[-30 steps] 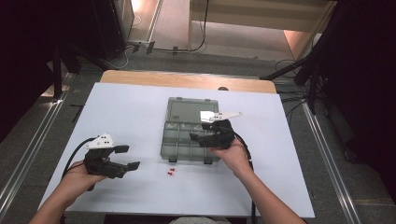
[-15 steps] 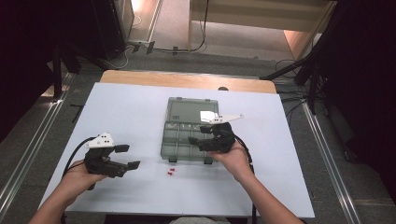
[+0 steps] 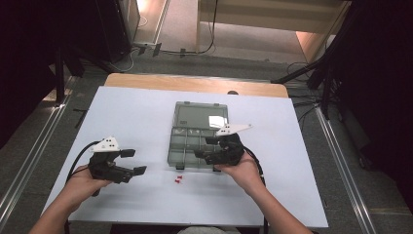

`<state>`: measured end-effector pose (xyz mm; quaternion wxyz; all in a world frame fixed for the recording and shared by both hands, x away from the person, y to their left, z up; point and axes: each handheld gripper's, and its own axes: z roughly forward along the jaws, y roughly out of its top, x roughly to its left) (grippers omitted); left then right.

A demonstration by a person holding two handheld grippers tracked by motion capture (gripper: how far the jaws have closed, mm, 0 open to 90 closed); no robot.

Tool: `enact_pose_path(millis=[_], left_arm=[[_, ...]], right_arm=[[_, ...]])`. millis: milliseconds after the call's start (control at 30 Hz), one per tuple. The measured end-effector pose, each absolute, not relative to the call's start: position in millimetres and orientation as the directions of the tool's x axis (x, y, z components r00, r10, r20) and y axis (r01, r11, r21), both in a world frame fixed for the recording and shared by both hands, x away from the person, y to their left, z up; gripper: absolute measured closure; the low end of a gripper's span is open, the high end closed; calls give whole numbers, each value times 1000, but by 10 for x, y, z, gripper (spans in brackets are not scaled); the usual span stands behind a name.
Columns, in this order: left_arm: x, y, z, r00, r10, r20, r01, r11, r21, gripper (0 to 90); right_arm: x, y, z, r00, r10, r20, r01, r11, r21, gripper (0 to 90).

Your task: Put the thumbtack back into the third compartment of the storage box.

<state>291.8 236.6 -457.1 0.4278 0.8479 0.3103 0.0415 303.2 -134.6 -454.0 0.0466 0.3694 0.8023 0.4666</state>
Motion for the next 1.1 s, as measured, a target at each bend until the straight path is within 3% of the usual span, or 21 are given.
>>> enact_pose_path(millis=[1100], left_arm=[[2988, 2295, -4560, 816, 544, -198, 482, -449, 753, 192]], right_arm=[[2770, -1153, -4586, -791, 557, 251, 506, 367, 781, 349]])
